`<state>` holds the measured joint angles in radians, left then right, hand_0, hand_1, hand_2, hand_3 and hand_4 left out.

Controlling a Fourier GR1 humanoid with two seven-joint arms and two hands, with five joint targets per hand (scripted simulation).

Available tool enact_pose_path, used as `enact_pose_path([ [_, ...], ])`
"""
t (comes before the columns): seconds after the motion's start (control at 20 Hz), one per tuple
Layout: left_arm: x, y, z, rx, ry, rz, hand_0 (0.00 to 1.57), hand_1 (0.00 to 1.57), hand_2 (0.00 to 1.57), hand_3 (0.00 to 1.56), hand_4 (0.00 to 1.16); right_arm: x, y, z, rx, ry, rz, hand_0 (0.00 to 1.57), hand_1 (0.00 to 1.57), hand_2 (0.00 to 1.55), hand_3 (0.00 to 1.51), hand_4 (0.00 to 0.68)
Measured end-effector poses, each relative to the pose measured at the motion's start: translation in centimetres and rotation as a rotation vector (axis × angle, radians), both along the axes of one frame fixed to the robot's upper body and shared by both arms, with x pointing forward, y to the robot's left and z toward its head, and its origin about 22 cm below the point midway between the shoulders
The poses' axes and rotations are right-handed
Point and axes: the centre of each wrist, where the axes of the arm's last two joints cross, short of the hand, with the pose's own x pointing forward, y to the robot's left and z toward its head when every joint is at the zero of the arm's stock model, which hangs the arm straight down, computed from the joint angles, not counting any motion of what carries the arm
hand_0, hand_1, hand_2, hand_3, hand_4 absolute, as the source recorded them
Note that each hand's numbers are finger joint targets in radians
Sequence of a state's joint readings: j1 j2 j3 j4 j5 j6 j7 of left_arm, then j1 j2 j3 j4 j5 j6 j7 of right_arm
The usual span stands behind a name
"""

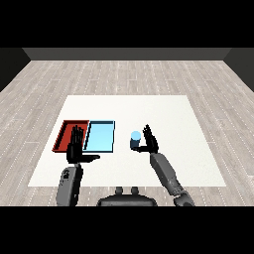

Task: Pick the blue can and put it in the blue box

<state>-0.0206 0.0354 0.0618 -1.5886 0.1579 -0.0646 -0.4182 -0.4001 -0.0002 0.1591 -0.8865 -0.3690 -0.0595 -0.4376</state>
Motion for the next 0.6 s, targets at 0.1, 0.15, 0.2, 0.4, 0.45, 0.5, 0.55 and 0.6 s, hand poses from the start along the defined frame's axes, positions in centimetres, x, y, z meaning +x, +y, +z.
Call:
enact_pose_path([
  [0.1, 0.0, -0.3, -0.1, 0.002, -0.001, 0.000, 0.00, 0.00, 0.00, 0.00, 0.00, 0.4, 0.3, -0.3, -0.002, 0.004, 0.004, 0.00, 0.00, 0.00, 0.00, 0.000],
  [0.15, -0.2, -0.2, -0.3, 0.005, -0.004, 0.002, 0.00, 0.00, 0.00, 0.00, 0.00, 0.4, 0.7, -0.3, -0.004, 0.001, 0.004, 0.00, 0.00, 0.00, 0.00, 0.000],
  [0.2, -0.2, -0.2, -0.4, 0.006, -0.005, 0.004, 0.00, 0.00, 0.00, 0.00, 0.00, 0.4, 0.8, 0.0, -0.006, 0.002, 0.006, 0.00, 0.00, 0.00, 0.00, 0.000],
  [0.4, -0.3, 0.1, -1.1, 0.010, -0.007, 0.009, 0.00, 0.00, 0.00, 0.00, 0.00, 1.4, 1.3, 0.2, -0.005, 0.001, 0.015, 0.00, 0.00, 0.00, 0.00, 0.000],
  [0.45, -0.2, 0.6, -0.5, 0.011, -0.006, 0.005, 0.00, 0.00, 0.00, 0.00, 0.00, 1.3, 1.2, -0.1, -0.002, 0.002, 0.018, 0.00, 0.00, 0.00, 0.00, 0.000],
  [0.5, -0.1, 0.6, -0.3, 0.012, -0.008, 0.003, 0.00, 0.00, 0.00, 0.00, 0.00, 1.4, 1.4, -0.3, 0.000, 0.007, 0.022, 0.00, 0.00, 0.00, 0.00, 0.000],
  [0.55, 0.1, 0.6, -0.6, 0.011, -0.007, 0.006, 0.00, 0.00, 0.00, 0.00, 0.00, 1.6, 1.2, -0.3, 0.005, 0.008, 0.026, 0.00, 0.00, 0.00, 0.00, 0.000],
  [0.6, -0.1, 0.7, -0.8, 0.010, -0.001, 0.005, 0.00, 0.00, 0.00, 0.00, 0.00, 2.0, 1.2, -0.5, 0.007, 0.011, 0.031, 0.00, 0.00, 0.00, 0.00, 0.000],
])
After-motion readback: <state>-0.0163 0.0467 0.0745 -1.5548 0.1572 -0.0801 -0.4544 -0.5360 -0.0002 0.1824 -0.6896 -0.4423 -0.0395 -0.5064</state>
